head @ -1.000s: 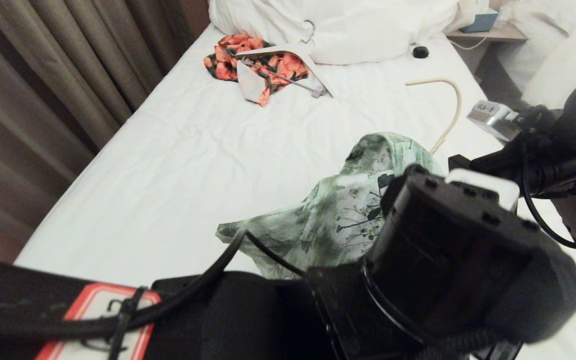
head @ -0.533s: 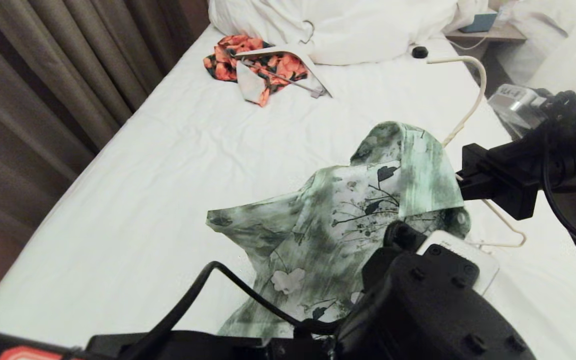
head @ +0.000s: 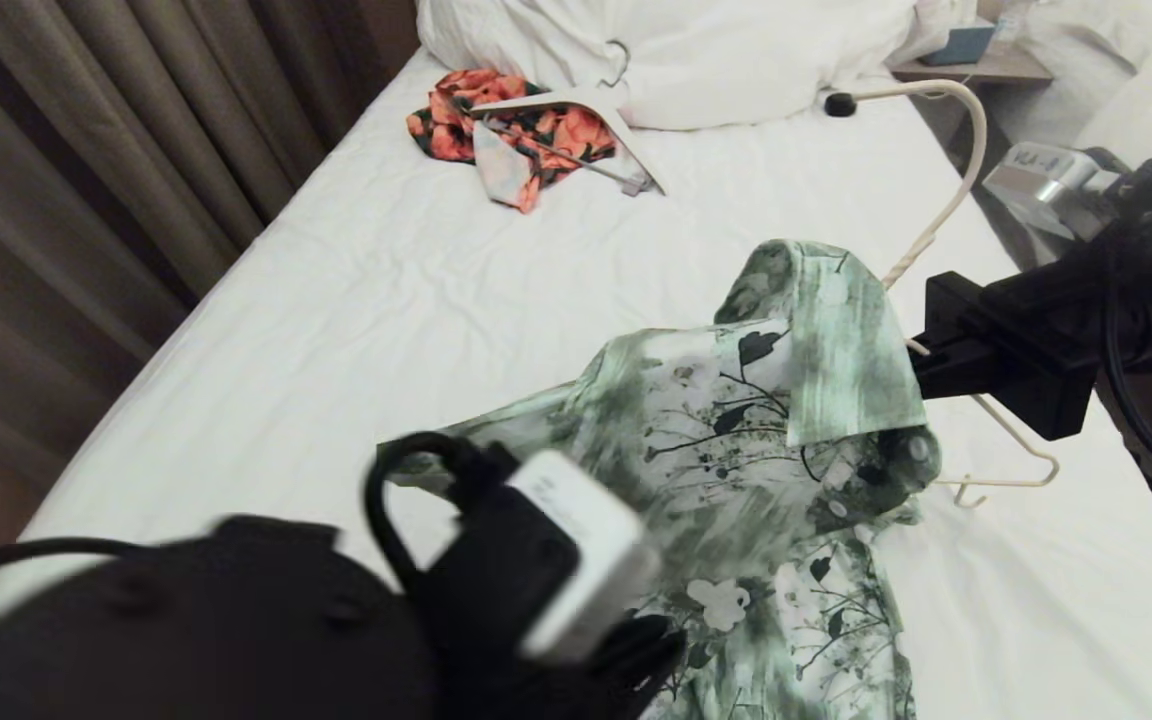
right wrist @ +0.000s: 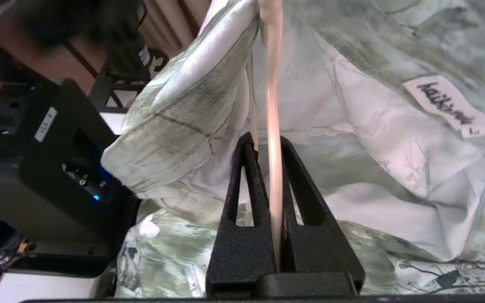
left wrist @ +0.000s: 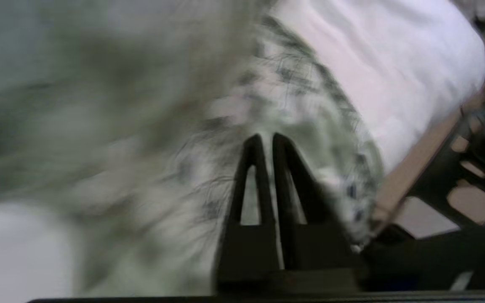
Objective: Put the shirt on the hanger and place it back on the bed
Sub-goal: Hook one side of the shirt onto the hanger
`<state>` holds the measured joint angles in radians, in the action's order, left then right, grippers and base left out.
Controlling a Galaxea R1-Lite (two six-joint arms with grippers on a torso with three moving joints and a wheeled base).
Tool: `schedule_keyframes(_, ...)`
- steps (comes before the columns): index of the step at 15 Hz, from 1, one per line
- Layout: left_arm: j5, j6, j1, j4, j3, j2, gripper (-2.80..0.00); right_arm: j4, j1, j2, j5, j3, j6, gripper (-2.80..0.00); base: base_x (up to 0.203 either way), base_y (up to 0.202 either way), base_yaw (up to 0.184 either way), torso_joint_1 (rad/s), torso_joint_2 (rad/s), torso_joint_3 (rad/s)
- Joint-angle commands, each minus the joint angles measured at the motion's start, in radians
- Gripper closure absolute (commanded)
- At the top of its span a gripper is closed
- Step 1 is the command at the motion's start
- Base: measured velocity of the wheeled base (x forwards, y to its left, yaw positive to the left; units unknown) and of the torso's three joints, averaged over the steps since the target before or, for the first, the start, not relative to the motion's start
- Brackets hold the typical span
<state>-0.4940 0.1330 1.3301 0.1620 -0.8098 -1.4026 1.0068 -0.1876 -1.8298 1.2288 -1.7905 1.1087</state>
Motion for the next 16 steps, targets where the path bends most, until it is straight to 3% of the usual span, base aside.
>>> schedule_keyframes(1,0.011,-0.006,-0.063,0.0,0.078,0.237,0.0,0.007,-0.019,0.025,0.003,0.008,0.006,0.0,0.0,0.0,0.0,0.0,0.0,0.0)
schedule_keyframes(3,0.067,-0.04,-0.161,-0.037,0.111,0.417,0.0,0.006,-0.069,0.027,-0.017,-0.001,-0.014,0.0,0.0,0.0,0.0,0.0,0.0,0.0)
schedule_keyframes(5,0.149,-0.078,-0.236,-0.146,0.101,0.518,0.0,0.008,-0.117,0.029,-0.071,-0.007,-0.021,0.0,0.0,0.0,0.0,0.0,0.0,0.0)
schedule_keyframes(8,0.194,-0.129,-0.25,-0.213,0.003,0.515,0.0,0.008,-0.146,0.024,-0.077,-0.036,-0.023,0.0,0.0,0.0,0.0,0.0,0.0,0.0)
schedule_keyframes(16,0.277,-0.219,-0.249,-0.24,-0.171,0.331,0.0,0.006,-0.204,0.043,-0.077,-0.053,-0.023,0.0,0.0,0.0,0.0,0.0,0.0,0.0)
